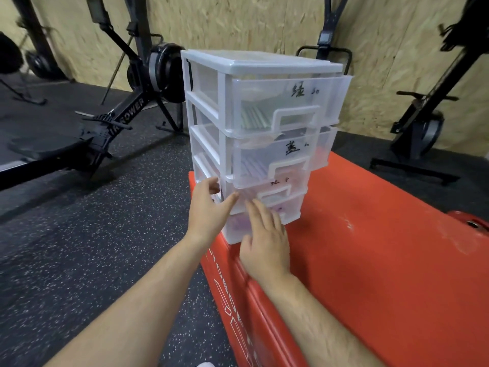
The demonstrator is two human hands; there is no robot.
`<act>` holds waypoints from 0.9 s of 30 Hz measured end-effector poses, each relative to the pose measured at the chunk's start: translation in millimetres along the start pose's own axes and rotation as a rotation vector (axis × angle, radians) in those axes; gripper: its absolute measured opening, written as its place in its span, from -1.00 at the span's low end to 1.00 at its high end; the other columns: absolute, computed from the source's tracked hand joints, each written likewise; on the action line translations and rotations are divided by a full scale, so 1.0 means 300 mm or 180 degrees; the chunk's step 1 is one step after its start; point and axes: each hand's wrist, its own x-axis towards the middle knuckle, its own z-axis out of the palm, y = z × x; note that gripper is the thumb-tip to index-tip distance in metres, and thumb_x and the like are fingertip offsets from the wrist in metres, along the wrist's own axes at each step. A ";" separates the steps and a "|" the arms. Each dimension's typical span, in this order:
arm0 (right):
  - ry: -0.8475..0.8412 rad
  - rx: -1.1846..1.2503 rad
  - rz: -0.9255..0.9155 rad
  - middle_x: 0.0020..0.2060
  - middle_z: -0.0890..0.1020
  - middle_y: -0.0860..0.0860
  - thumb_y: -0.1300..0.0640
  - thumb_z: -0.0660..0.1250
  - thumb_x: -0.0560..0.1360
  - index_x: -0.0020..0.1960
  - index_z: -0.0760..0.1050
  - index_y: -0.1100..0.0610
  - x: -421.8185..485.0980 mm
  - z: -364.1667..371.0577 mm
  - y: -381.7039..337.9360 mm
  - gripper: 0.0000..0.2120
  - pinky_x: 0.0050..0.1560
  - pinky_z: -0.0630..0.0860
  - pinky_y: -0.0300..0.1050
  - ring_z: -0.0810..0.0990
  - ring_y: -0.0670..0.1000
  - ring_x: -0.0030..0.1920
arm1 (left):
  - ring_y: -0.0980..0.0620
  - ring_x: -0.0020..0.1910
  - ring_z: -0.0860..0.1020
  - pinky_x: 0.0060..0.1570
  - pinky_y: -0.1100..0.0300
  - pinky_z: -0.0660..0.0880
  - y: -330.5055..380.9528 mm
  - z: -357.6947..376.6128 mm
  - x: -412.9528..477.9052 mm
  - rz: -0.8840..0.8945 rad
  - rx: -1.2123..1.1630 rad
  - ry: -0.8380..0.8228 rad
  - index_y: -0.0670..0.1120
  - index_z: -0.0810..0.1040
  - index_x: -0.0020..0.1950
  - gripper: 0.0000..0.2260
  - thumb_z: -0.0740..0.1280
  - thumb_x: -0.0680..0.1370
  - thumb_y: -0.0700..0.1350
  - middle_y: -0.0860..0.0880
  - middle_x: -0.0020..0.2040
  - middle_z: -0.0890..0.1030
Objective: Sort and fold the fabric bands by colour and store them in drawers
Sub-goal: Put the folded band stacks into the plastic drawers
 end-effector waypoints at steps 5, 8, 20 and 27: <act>0.0391 -0.0100 -0.0106 0.58 0.26 -0.04 0.15 0.13 0.33 0.59 0.24 0.01 0.053 -0.081 -0.034 -0.21 0.28 0.49 0.17 0.43 0.17 0.36 | 0.20 0.40 0.35 0.41 0.15 0.31 0.093 -0.004 -0.006 0.0386 -0.0411 0.0130 0.03 0.34 0.47 -0.43 0.37 0.52 0.17 0.14 0.36 0.38; 0.0249 -0.0162 -0.0055 0.60 0.17 -0.10 0.11 0.07 0.32 0.58 0.22 -0.02 0.096 -0.102 -0.045 -0.20 0.31 0.47 0.16 0.34 0.15 0.41 | 0.35 0.39 0.31 0.43 0.25 0.27 0.144 0.022 -0.007 0.0360 -0.0543 0.0084 -0.01 0.33 0.50 -0.40 0.43 0.52 0.11 0.14 0.41 0.37; -0.0038 -0.0315 -0.0457 0.61 0.14 -0.09 0.23 0.19 0.35 0.60 0.21 0.06 0.197 -0.154 -0.014 -0.21 0.31 0.45 0.14 0.36 0.10 0.43 | 0.18 0.13 0.58 0.24 0.03 0.50 0.195 -0.004 0.087 -0.0134 -0.0936 0.0415 -0.01 0.57 0.24 -0.59 0.53 0.42 -0.05 0.10 0.12 0.63; 0.0842 -0.0313 -0.0750 0.63 0.09 -0.09 0.20 0.09 0.40 0.64 0.09 0.04 0.278 -0.256 -0.079 -0.21 0.38 0.36 -0.01 0.40 0.09 0.38 | 0.25 0.42 0.36 0.42 0.23 0.32 0.347 -0.015 0.106 0.0514 -0.1411 0.0358 -0.02 0.33 0.51 -0.48 0.32 0.57 -0.25 0.14 0.45 0.40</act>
